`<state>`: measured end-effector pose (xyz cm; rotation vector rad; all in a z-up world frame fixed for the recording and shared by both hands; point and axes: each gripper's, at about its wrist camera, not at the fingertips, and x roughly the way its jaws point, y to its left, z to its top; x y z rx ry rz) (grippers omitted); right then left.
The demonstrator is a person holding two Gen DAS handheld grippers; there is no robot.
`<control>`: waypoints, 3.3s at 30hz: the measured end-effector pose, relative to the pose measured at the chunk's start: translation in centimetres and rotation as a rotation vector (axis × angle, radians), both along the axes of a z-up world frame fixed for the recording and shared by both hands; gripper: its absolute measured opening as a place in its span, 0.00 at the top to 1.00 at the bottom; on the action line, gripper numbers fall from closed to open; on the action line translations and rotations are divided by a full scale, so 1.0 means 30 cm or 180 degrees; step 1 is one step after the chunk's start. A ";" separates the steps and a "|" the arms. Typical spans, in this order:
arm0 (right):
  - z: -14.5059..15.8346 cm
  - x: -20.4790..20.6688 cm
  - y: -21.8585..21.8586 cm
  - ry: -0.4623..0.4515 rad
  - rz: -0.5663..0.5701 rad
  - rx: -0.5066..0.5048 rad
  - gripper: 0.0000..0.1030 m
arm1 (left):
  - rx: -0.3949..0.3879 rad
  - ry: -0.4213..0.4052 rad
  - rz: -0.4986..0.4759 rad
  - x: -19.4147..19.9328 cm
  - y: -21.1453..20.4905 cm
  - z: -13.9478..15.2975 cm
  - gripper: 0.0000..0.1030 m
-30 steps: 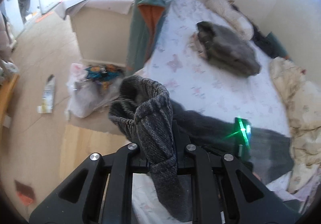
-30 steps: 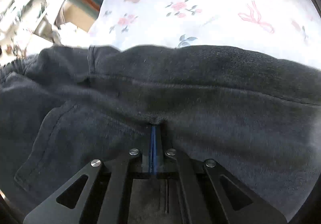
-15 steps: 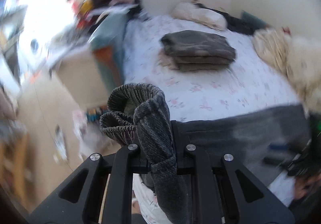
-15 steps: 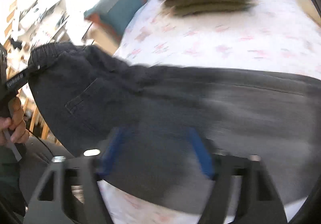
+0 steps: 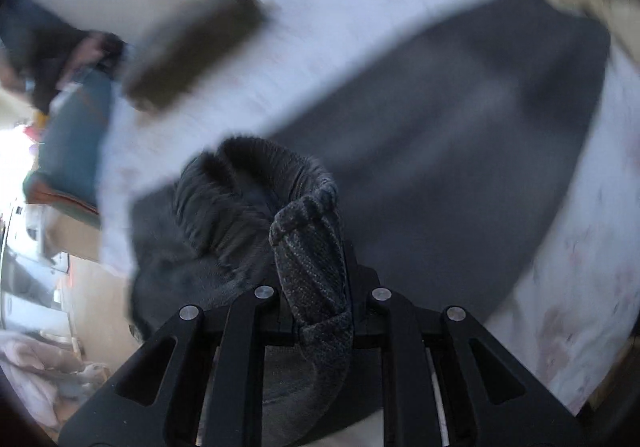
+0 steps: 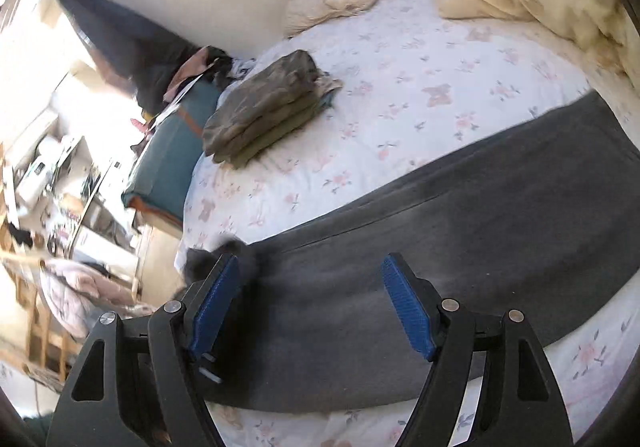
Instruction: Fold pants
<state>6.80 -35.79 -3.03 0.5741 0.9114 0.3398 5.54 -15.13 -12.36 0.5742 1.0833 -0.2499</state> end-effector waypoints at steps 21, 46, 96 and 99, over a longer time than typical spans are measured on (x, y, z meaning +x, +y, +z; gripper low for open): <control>-0.192 0.244 0.616 0.0393 0.1264 -0.0515 0.23 | -0.0973 0.0579 0.2208 0.011 0.637 -0.020 0.27; -0.229 0.143 0.672 0.0547 0.1588 -0.0717 0.56 | -0.0889 0.0346 0.1804 -0.051 0.529 0.002 0.24; -0.505 -0.083 -0.980 0.0661 -0.3205 0.0294 0.81 | -0.1200 0.0724 0.1499 0.096 0.289 -0.120 0.15; -0.456 -0.072 -0.957 0.0516 -0.3086 0.0122 0.83 | -0.1162 0.0737 0.1514 0.111 0.275 -0.120 0.14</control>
